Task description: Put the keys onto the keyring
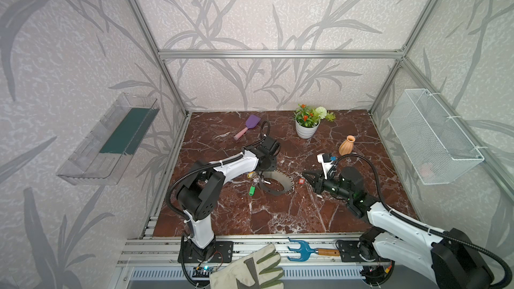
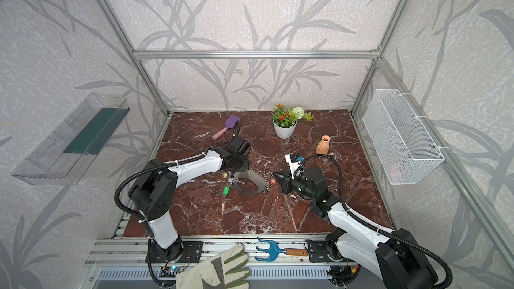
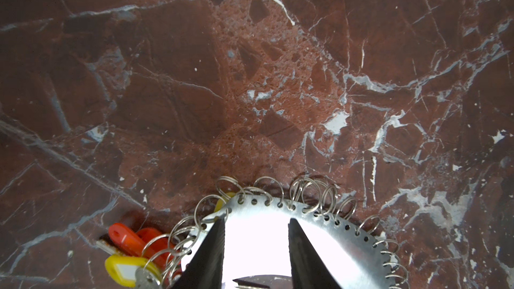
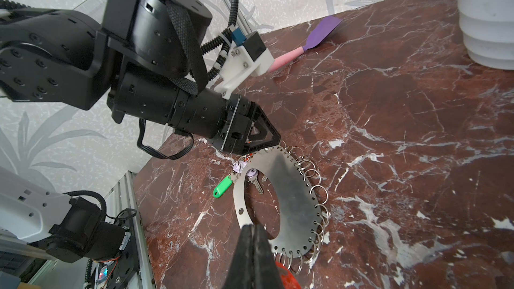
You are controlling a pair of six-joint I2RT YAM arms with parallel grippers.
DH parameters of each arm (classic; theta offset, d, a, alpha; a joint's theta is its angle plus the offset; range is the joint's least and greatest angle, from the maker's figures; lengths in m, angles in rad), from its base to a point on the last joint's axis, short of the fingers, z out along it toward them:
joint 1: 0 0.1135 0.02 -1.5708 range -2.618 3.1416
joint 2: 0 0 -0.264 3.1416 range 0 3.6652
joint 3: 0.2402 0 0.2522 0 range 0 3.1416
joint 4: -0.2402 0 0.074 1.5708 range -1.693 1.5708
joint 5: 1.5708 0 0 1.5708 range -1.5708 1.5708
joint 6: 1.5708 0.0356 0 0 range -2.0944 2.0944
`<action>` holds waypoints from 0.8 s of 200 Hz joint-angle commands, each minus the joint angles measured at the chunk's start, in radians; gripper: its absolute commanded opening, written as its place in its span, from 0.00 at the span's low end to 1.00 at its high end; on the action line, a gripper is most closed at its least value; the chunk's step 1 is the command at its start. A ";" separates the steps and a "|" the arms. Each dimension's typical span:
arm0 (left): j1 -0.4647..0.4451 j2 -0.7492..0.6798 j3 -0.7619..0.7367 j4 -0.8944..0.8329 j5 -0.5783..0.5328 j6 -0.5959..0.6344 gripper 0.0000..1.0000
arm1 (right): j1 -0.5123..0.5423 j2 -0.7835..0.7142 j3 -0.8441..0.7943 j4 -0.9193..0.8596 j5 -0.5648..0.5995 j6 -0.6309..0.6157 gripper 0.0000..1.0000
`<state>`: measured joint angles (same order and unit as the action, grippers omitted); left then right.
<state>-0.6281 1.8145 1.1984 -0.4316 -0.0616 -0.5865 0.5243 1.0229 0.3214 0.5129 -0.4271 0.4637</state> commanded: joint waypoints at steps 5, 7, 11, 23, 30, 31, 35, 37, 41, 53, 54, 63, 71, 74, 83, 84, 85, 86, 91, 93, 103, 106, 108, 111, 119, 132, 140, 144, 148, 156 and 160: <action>0.003 0.011 0.016 0.017 0.006 0.029 0.35 | -0.002 0.011 -0.004 0.042 -0.009 0.004 0.00; 0.003 0.009 0.016 0.020 0.009 0.036 0.34 | -0.001 0.011 -0.004 0.042 -0.009 0.004 0.00; 0.003 0.008 0.013 0.023 0.010 0.044 0.33 | -0.003 0.012 -0.004 0.042 -0.009 0.004 0.00; 0.006 0.002 0.004 0.035 0.019 0.081 0.28 | -0.002 0.016 -0.004 0.043 -0.009 0.005 0.00; 0.012 0.003 -0.001 0.038 0.030 0.098 0.24 | -0.002 0.019 -0.003 0.045 -0.010 0.006 0.00; 0.013 0.003 -0.001 0.039 0.032 0.100 0.24 | -0.002 0.019 -0.003 0.045 -0.010 0.006 0.00; 0.017 0.003 -0.003 0.043 0.041 0.110 0.21 | -0.002 0.020 -0.004 0.047 -0.011 0.006 0.00; 0.019 0.003 -0.003 0.045 0.050 0.115 0.20 | -0.002 0.020 -0.004 0.048 -0.010 0.006 0.00; 0.026 0.003 -0.006 0.048 0.063 0.123 0.18 | -0.003 0.019 -0.004 0.047 -0.012 0.006 0.00; 0.043 -0.010 -0.021 0.072 0.103 0.144 0.17 | -0.002 0.023 -0.004 0.049 -0.012 0.006 0.00; 0.045 -0.011 -0.024 0.075 0.106 0.146 0.17 | -0.002 0.023 -0.004 0.049 -0.012 0.006 0.00; 0.055 -0.034 -0.052 0.104 0.131 0.167 0.17 | -0.003 0.025 -0.004 0.050 -0.012 0.006 0.00; 0.069 -0.059 -0.087 0.141 0.149 0.189 0.17 | -0.001 0.027 -0.005 0.051 -0.011 0.006 0.00; 0.074 -0.070 -0.104 0.157 0.158 0.195 0.17 | -0.002 0.028 -0.005 0.052 -0.010 0.006 0.00; 0.094 -0.097 -0.153 0.205 0.191 0.215 0.17 | -0.002 0.035 -0.005 0.057 -0.009 0.007 0.00; 0.097 -0.100 -0.158 0.212 0.195 0.217 0.17 | -0.002 0.035 -0.005 0.058 -0.009 0.007 0.00; 0.100 -0.104 -0.163 0.219 0.200 0.219 0.18 | -0.002 0.036 -0.005 0.060 -0.009 0.007 0.00; 0.103 -0.106 -0.167 0.225 0.204 0.221 0.18 | -0.001 0.037 -0.005 0.060 -0.009 0.007 0.00; 0.118 -0.116 -0.189 0.249 0.228 0.231 0.20 | -0.001 0.046 -0.005 0.067 -0.010 0.006 0.00; 0.123 -0.119 -0.196 0.256 0.241 0.236 0.20 | -0.002 0.050 -0.005 0.071 -0.010 0.006 0.00; 0.146 -0.132 -0.220 0.285 0.281 0.265 0.21 | -0.002 0.069 -0.003 0.080 -0.011 0.010 0.00; 0.152 -0.134 -0.225 0.289 0.290 0.276 0.21 | -0.001 0.077 -0.002 0.084 -0.014 0.011 0.00; 0.155 -0.137 -0.229 0.296 0.297 0.285 0.22 | -0.002 0.081 -0.002 0.089 -0.015 0.012 0.00; 0.159 -0.138 -0.234 0.305 0.306 0.296 0.22 | -0.002 0.087 -0.002 0.095 -0.018 0.014 0.00; 0.169 -0.144 -0.247 0.328 0.328 0.324 0.23 | -0.002 0.103 0.001 0.108 -0.024 0.018 0.00; 0.187 -0.137 -0.261 0.373 0.390 0.351 0.23 | -0.002 0.127 0.002 0.128 -0.034 0.024 0.00; 0.201 -0.130 -0.265 0.398 0.436 0.360 0.23 | -0.001 0.137 0.003 0.138 -0.037 0.024 0.00; 0.205 -0.123 -0.265 0.407 0.456 0.362 0.23 | -0.002 0.144 0.004 0.140 -0.038 0.024 0.00; 0.211 -0.118 -0.262 0.412 0.477 0.367 0.23 | -0.002 0.147 0.005 0.141 -0.038 0.023 0.00; 0.218 -0.110 -0.262 0.426 0.516 0.373 0.23 | -0.003 0.156 0.005 0.142 -0.035 0.020 0.00; 0.221 -0.109 -0.262 0.432 0.533 0.375 0.23 | -0.001 0.161 0.007 0.142 -0.034 0.018 0.00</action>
<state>-0.4255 1.7016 0.9413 -0.1028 0.3099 -0.2821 0.5243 1.1656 0.3214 0.5983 -0.4465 0.4820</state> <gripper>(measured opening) 0.231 0.047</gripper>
